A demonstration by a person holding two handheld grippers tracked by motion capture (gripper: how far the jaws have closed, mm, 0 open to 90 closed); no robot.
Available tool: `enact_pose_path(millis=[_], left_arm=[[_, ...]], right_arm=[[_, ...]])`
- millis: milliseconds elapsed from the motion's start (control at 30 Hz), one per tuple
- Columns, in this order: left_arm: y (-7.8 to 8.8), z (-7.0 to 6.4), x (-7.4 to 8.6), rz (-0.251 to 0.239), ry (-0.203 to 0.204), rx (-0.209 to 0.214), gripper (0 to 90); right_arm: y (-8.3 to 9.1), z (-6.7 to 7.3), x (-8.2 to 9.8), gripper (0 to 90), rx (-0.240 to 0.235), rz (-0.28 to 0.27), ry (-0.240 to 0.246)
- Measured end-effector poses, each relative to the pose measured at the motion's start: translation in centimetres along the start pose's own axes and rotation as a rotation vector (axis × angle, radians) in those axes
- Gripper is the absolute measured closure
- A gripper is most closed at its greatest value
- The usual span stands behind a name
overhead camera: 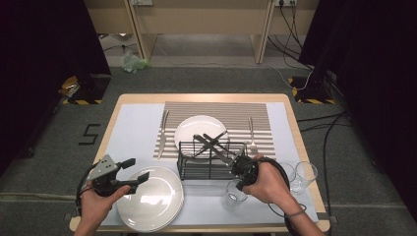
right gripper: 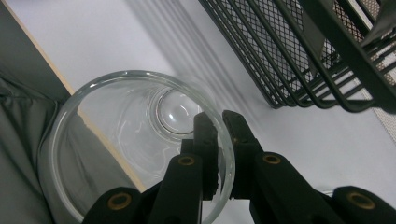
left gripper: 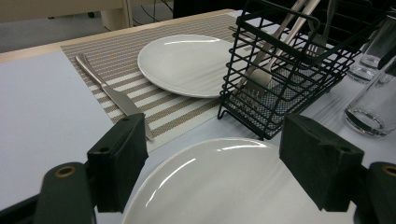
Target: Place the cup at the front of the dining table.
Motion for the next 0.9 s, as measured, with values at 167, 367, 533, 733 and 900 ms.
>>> enact_pose_path(millis=[167,367,533,733,900], left_arm=[[-0.2,-0.5,0.0,0.003,-0.006,0.013,23.2],[-0.3,-0.7,-0.1,0.002,-0.012,0.017,23.2],[-0.3,-0.7,-0.1,0.004,-0.013,0.017,23.2],[-0.3,-0.7,-0.1,0.002,-0.015,0.017,23.2],[-0.3,-0.9,-0.2,0.000,-0.019,0.020,23.2]], right_arm=[[-0.1,0.4,-0.4,84.8,-0.004,-0.004,0.000],[-0.3,0.9,-1.0,84.8,-0.008,-0.014,0.016],[-0.5,1.3,-1.6,84.8,-0.017,-0.018,0.018],[-0.7,1.7,-2.1,84.8,-0.017,-0.017,0.027],[-0.8,2.0,-2.7,84.8,-0.018,-0.014,0.044]])
Point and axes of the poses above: each handheld gripper's, and its own axes: y roughly backward along the jaws, x roughly out of its underside, z roughly to its left, the point moved 4 cm from there along -y, roughly forward along the jaws, and after that the axes turned 2 degrees about -y, right-handed, at the moved point
